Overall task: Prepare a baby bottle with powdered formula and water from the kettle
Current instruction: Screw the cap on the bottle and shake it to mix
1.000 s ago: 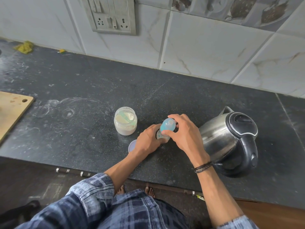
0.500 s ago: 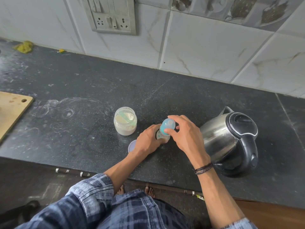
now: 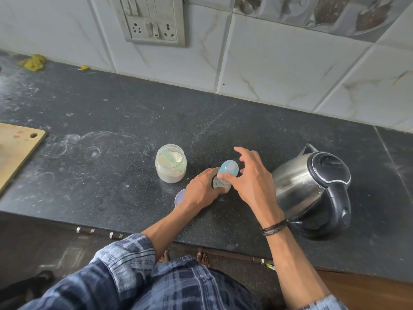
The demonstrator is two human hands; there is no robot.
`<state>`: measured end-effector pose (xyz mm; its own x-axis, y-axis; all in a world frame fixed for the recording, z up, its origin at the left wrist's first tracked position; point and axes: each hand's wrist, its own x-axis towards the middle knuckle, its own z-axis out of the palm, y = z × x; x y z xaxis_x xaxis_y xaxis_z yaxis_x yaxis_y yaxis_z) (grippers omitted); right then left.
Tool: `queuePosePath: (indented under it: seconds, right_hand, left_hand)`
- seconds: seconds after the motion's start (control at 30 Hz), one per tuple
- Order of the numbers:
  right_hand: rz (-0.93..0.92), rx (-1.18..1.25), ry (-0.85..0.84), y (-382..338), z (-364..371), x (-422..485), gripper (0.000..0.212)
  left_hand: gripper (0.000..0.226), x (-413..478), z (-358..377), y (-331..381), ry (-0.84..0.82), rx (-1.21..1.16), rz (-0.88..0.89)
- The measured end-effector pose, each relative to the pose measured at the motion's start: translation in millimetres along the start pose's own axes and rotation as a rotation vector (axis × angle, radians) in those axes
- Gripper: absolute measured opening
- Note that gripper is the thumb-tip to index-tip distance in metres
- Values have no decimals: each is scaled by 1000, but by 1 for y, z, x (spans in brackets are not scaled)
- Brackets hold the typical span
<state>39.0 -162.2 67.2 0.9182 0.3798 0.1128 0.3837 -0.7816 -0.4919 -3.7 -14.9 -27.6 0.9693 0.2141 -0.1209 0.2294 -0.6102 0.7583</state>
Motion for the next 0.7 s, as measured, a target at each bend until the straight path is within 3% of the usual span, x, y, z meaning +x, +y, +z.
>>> queuePosePath:
  seconds: [0.17,0.33,0.47,0.63,0.7]
  right_hand:
    - [18,-44,-34,-2,2,0,48]
    - [-8,-75,-9,-2,2,1,71]
    - [-20,-55,-45,-3,4,-2,54]
    - [-9,-75,-27,-2,0,0,65]
    - [-34,-73,-38,-2,1,-2,59]
  left_hand:
    - [55,0,1,0,4,-4,-1]
    - [58,0,1,-1,9,2,10]
    - [55,0,1,-1,6,-1,16]
    - [58,0,2,-3,15,10,12]
    - [57,0,2,-3,14,9,12]
